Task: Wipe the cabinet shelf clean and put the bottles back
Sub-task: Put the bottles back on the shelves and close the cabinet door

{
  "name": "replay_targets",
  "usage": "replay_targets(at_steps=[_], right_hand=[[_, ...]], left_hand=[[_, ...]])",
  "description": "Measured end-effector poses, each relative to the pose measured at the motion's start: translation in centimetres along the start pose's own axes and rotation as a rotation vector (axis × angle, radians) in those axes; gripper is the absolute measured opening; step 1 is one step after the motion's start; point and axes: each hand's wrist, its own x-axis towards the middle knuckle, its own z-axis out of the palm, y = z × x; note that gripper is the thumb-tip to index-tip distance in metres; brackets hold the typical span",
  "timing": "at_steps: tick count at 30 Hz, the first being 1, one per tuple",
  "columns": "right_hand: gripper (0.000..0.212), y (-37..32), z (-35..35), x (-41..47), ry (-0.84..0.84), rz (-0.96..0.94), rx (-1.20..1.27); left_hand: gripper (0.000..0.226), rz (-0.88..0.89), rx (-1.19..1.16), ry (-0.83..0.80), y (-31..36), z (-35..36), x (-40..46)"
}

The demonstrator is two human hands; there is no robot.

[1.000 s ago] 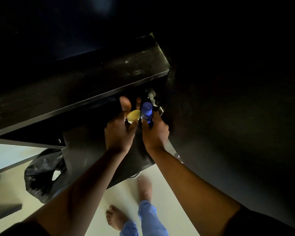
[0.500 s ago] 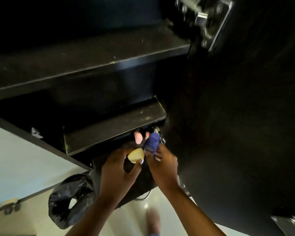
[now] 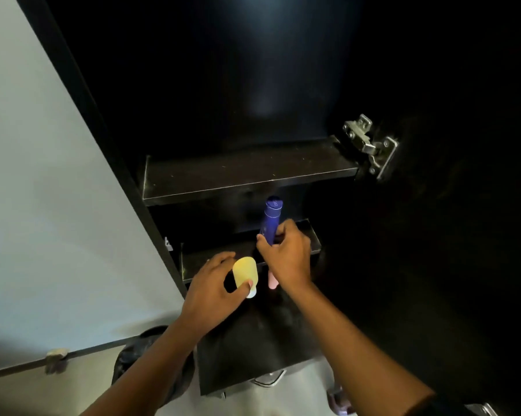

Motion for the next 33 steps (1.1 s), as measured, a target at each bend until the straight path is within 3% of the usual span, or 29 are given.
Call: replay_targets(at_steps=[7, 16, 22, 25, 27, 30, 33], right_hand=[[0.033, 1.0, 2.6, 1.3, -0.060, 0.058, -0.080], [0.036, 3.1, 4.1, 1.4, -0.097, 0.059, -0.082], [0.059, 3.4, 3.0, -0.4, -0.077, 0.126, 0.003], [0.046, 4.2, 1.5, -3.5, -0.006, 0.102, 0.034], [0.041, 4.7, 0.5, -5.5, -0.066, 0.056, 0.023], [0.055, 4.0, -0.7, -7.4, -0.273, 0.000, 0.013], [0.062, 2.1, -1.8, -7.9, -0.289, -0.081, 0.014]], left_hand=[[0.077, -0.082, 0.030, -0.064, -1.4, 0.4, 0.2], [0.073, -0.173, 0.103, -0.067, -1.3, 1.3, 0.2], [0.073, -0.197, 0.093, -0.078, -1.2, 1.0, 0.3], [0.070, -0.180, 0.058, -0.075, -0.9, 0.5, 0.3], [0.065, -0.146, 0.030, -0.076, -0.6, 0.0, 0.4], [0.062, -0.066, -0.042, -0.091, 0.5, -1.2, 0.8], [0.062, 0.008, -0.139, -0.100, 2.9, -3.2, 1.4]])
